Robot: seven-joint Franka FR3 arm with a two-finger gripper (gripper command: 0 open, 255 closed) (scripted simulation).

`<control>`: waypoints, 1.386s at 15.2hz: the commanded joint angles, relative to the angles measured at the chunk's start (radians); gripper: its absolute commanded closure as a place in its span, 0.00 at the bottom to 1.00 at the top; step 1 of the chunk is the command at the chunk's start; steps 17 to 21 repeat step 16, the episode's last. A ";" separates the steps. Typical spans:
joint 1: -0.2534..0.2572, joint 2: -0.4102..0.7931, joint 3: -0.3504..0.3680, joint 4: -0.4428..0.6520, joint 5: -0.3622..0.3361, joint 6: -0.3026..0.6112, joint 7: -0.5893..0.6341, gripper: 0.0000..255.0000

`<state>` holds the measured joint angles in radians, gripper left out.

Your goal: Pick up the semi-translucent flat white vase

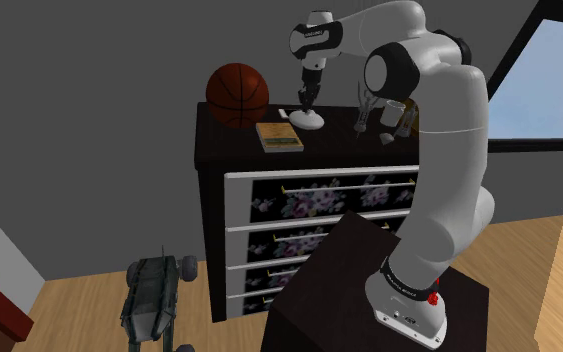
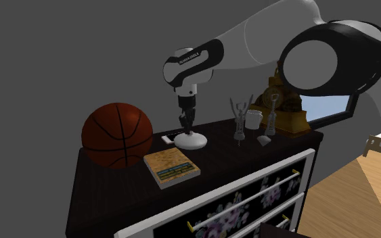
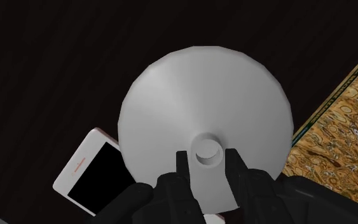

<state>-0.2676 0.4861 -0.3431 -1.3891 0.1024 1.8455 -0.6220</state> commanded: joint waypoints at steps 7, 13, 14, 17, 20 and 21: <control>-0.006 -0.007 -0.003 0.091 -0.003 -0.097 0.000 1.00; -0.016 0.002 -0.004 0.186 -0.001 -0.183 -0.001 1.00; -0.019 0.005 -0.004 0.204 0.000 -0.198 -0.002 1.00; -0.019 0.005 -0.004 0.207 0.000 -0.201 -0.002 1.00; -0.019 0.005 -0.004 0.207 0.000 -0.201 -0.002 1.00; -0.019 0.005 -0.004 0.207 0.000 -0.201 -0.002 1.00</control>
